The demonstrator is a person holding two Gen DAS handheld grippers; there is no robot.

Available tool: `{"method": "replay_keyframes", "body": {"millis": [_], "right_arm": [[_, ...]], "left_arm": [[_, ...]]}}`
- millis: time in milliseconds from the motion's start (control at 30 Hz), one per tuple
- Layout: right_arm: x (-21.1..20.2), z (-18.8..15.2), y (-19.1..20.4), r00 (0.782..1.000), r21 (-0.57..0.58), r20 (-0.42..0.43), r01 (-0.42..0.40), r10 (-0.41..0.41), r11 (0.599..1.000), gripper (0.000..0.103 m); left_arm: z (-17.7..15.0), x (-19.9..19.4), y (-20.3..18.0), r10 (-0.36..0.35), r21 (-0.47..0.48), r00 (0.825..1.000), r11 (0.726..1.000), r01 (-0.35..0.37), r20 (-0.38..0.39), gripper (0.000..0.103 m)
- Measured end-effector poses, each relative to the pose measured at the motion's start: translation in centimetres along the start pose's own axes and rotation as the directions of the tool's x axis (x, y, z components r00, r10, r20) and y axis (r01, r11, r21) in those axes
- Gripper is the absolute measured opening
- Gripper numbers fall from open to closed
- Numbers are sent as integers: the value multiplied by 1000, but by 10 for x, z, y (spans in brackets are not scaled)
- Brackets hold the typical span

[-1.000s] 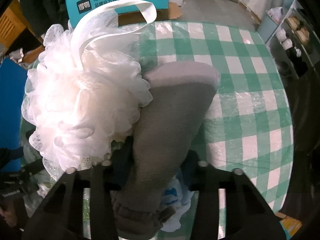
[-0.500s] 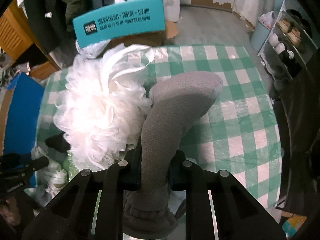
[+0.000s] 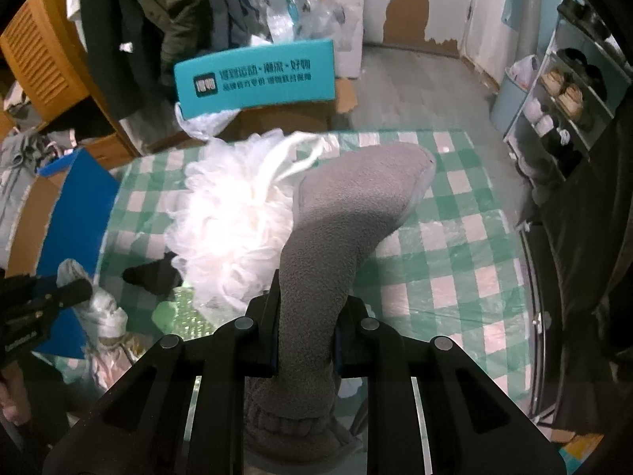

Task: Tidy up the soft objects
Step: 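Grasp the white cloth with the left gripper while the right gripper lifts the grey sock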

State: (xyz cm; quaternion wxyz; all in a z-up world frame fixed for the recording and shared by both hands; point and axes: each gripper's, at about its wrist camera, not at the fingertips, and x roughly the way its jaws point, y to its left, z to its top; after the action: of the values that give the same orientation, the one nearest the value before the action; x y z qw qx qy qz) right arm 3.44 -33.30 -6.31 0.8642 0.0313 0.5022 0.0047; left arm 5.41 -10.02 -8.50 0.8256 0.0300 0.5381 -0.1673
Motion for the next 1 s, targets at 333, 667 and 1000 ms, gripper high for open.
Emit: {"method": "replay_keyframes", "body": {"millis": [333, 667, 1000], "right_arm": [[-23, -2, 11, 999, -39, 48, -10, 12, 999, 17], [-45, -2, 30, 994, -94, 95, -40, 49, 995, 17], [-54, 7, 59, 989, -152, 110, -84, 101, 985, 17]], "left_arm": [[4, -34, -3, 66, 59, 991, 996, -73, 114, 23], [5, -56, 2, 106, 65, 977, 991, -120, 184, 23], [6, -76, 20, 120, 25, 968, 991, -128, 220, 23]]}}
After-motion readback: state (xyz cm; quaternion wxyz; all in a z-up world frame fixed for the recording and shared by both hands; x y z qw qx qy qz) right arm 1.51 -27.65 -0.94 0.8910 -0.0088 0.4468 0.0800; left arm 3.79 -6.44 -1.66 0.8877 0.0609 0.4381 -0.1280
